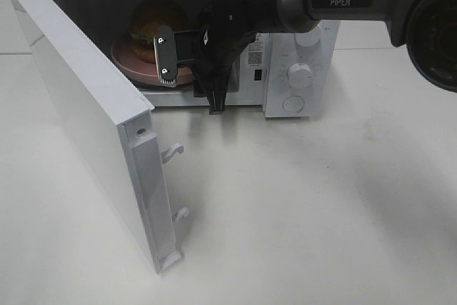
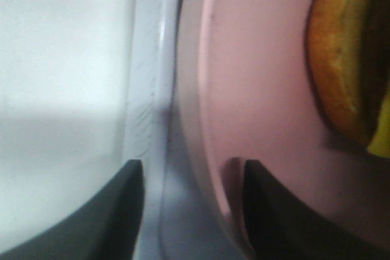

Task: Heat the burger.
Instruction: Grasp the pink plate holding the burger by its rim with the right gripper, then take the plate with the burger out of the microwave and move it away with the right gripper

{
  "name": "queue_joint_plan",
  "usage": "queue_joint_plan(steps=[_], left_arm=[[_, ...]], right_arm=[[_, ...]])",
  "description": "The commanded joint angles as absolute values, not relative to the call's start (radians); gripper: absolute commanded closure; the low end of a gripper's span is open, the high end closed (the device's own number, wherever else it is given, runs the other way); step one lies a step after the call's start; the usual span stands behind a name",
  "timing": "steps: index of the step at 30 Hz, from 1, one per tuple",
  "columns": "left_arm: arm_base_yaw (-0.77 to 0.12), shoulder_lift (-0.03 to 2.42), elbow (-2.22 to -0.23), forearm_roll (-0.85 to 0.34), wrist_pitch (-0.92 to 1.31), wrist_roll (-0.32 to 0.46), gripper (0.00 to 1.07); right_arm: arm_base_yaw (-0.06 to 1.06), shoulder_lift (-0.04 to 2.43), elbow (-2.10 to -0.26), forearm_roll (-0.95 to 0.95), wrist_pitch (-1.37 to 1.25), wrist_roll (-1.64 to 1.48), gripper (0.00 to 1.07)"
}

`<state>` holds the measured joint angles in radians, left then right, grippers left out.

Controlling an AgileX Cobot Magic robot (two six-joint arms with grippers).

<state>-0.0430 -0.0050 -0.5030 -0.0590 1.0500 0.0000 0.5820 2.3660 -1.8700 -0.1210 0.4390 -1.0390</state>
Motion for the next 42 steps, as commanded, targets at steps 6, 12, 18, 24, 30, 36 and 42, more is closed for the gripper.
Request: queue_joint_plan(steps=[6, 12, 18, 24, 30, 36, 42], left_arm=[[-0.040, -0.024, -0.499, -0.062, 1.036, 0.000, 0.07], [-0.040, -0.024, -0.499, -0.062, 1.036, 0.000, 0.07], [-0.040, -0.024, -0.499, -0.062, 1.036, 0.000, 0.07], [-0.040, -0.024, -0.499, -0.062, 1.036, 0.000, 0.07], [-0.040, -0.024, -0.499, -0.062, 1.036, 0.000, 0.07], [-0.040, -0.024, -0.499, -0.062, 1.036, 0.000, 0.07], [-0.040, -0.024, -0.499, -0.062, 1.036, 0.000, 0.07]], right_arm=[[0.577, 2.366, -1.880, -0.100, 0.434, -1.073, 1.07], [0.586, 2.366, -1.880, -0.098, 0.483, -1.184, 1.07], [0.600, 2.357, -1.880, -0.061, 0.540, -1.267, 1.07], [0.612, 2.328, -1.868, -0.022, 0.592, -1.352, 1.07], [0.612, 2.292, -1.814, -0.029, 0.587, -1.405, 1.07], [0.612, 2.249, -1.737, -0.051, 0.547, -1.435, 1.07], [0.612, 2.183, -1.640, -0.075, 0.465, -1.475, 1.07]])
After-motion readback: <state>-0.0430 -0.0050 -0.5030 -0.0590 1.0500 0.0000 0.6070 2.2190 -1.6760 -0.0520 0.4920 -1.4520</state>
